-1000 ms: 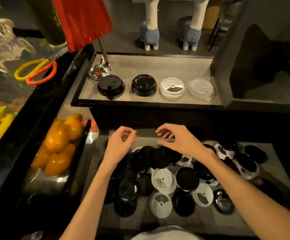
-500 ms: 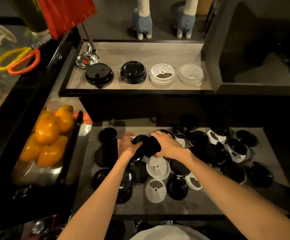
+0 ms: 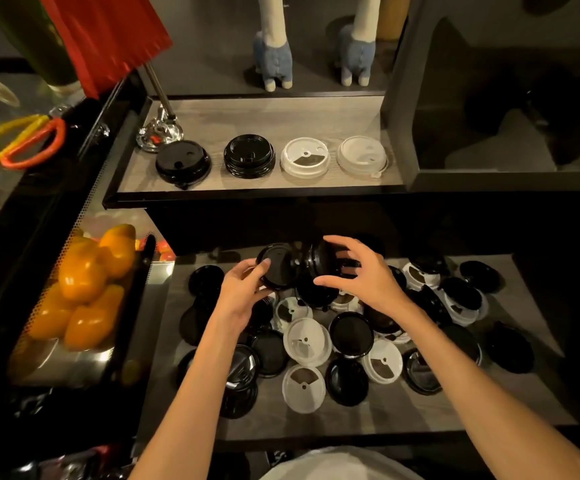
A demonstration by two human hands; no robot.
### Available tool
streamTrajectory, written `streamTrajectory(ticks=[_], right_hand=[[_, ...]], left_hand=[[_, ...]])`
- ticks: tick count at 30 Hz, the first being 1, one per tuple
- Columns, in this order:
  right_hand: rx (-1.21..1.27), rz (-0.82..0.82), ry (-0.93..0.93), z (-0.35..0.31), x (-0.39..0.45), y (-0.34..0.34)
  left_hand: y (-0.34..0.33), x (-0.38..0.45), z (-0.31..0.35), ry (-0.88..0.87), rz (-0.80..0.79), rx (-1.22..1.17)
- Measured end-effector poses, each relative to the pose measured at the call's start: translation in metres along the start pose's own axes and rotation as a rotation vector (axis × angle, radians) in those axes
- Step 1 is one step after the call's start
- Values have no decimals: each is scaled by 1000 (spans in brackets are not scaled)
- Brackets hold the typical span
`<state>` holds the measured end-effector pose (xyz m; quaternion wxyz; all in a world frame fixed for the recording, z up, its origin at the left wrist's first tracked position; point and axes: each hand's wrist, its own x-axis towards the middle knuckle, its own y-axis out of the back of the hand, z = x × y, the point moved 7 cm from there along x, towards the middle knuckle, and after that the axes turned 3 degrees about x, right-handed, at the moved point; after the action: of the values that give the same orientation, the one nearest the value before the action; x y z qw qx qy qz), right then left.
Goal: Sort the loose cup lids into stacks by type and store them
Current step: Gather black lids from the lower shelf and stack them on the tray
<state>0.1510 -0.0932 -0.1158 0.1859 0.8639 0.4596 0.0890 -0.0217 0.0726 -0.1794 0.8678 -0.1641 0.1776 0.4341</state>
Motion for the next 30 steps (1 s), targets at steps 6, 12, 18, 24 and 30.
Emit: streamTrajectory(ticks=[6, 12, 18, 24, 30], right_hand=[[-8, -12, 158, -43, -5, 4], [-116, -63, 242, -59, -3, -2], [-229, -161, 307, -77, -1, 12], [-382, -244, 348, -90, 3, 9], [-353, -188, 335, -92, 0, 13]], left_hand=[[-36, -34, 22, 48, -205, -273], [-60, -56, 28, 87, -246, -395], [-67, -65, 35, 102, -250, -401], [-80, -75, 44, 89, -303, -427], [-85, -85, 49, 72, -284, -473]])
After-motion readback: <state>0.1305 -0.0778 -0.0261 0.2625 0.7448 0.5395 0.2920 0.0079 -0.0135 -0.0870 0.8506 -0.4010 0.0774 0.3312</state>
